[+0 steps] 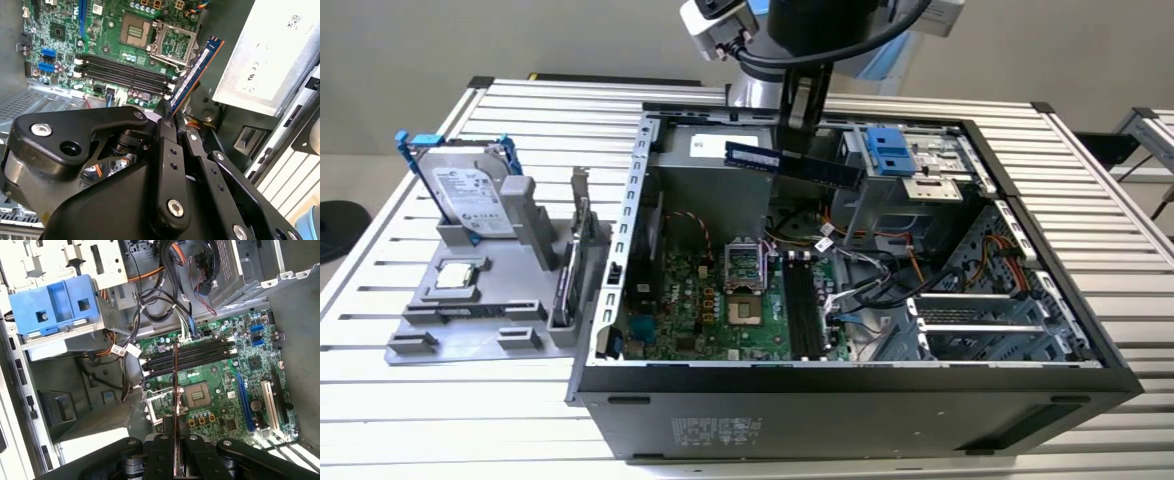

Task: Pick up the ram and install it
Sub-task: 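Insert the ram into the slot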

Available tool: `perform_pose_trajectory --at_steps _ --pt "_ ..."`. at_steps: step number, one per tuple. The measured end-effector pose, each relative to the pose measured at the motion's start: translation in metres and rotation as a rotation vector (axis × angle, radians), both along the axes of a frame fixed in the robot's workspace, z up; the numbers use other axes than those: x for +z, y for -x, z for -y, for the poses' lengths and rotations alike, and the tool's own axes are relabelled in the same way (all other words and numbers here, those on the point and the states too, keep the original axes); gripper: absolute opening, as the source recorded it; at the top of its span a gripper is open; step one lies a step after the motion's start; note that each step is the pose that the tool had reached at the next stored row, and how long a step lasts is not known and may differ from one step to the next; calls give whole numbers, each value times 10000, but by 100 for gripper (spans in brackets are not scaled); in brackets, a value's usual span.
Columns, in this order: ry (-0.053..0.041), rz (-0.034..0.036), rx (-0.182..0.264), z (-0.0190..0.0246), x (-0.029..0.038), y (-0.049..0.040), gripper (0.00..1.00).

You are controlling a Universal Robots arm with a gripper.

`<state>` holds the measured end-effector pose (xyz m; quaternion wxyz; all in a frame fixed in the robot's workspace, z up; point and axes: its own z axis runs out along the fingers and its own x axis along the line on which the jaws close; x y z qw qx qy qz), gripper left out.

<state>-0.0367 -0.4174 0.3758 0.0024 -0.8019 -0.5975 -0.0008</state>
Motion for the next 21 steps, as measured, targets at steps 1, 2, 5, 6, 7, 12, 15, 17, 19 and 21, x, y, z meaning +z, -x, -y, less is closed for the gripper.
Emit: perform_pose_trajectory --at_steps 1,2,5,6,7,12,15,17,19,21 --pt "0 0 -50 0 0 0 0" --pt "0 0 -104 0 0 0 0" --pt "0 0 -252 0 0 0 0" --pt "0 0 -306 0 0 0 0" --pt "-1 0 -353 0 0 0 0" --pt "0 0 -580 0 0 0 0" --pt "0 0 -709 0 0 0 0" --pt "0 0 -796 0 0 0 0" --pt "1 0 -884 0 0 0 0" --pt "0 0 -970 0 0 0 0"
